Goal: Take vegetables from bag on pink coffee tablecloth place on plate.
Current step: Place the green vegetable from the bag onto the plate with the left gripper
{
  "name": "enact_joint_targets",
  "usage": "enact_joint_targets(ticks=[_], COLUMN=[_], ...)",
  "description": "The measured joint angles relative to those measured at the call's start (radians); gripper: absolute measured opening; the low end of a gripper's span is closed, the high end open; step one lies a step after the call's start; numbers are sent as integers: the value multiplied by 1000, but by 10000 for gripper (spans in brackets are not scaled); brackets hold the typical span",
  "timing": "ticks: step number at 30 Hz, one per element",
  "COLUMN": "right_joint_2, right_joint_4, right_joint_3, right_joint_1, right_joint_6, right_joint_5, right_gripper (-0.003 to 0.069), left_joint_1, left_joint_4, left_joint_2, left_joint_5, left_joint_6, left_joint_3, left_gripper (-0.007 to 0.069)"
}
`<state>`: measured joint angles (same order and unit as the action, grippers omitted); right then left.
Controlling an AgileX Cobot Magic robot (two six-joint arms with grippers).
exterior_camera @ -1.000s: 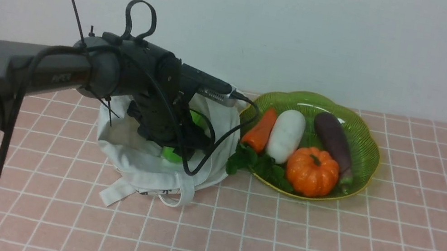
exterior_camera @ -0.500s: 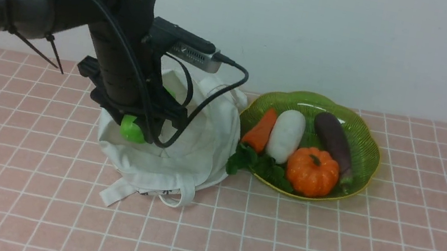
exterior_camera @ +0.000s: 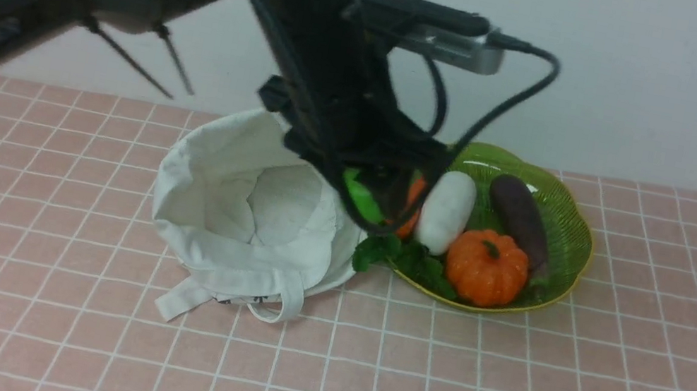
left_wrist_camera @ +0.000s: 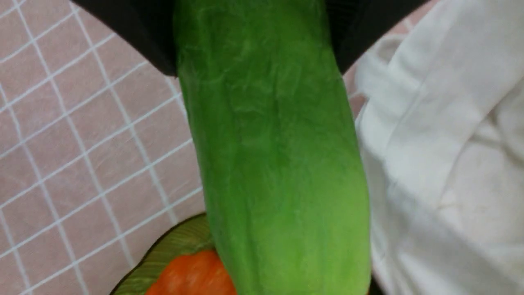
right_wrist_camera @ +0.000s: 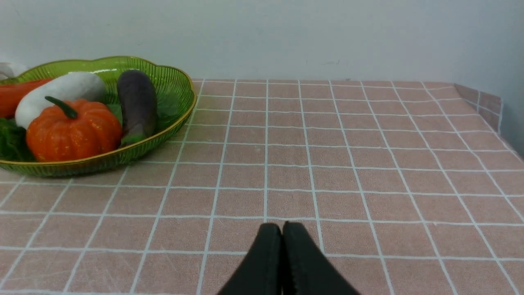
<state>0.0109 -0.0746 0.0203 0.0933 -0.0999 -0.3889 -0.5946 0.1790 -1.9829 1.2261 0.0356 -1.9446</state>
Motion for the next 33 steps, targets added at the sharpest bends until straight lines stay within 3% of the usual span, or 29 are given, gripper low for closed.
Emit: enact_joint_targets(ticks=[9, 16, 19, 23, 27, 30, 33], right_joint_2=[0, 0, 0, 0, 0, 0, 0], right_joint_4=[0, 0, 0, 0, 0, 0, 1], right_joint_3=[0, 0, 0, 0, 0, 0, 0], right_joint_1=[0, 0, 0, 0, 0, 0, 0], right_joint_6=[0, 0, 0, 0, 0, 0, 0], right_joint_5=[0, 0, 0, 0, 0, 0, 0], right_gripper=[-15, -15, -15, -15, -15, -15, -15], left_joint_1=[-64, -66, -66, -66, -66, -66, -66], left_joint_4=[-141, -138, -138, -157, -172, -179, -207], left_joint_2=[-428, -569, -583, -587, -586, -579, -547], left_joint_5=[-24, -84, -90, -117, -91, -24, 26], left_joint_6=[3, 100, 123, 134, 136, 136, 132], left_joint_3=[-503, -642, -643, -650, -667, -698, -795], left_gripper=[377, 380, 410, 539, 616, 617, 524])
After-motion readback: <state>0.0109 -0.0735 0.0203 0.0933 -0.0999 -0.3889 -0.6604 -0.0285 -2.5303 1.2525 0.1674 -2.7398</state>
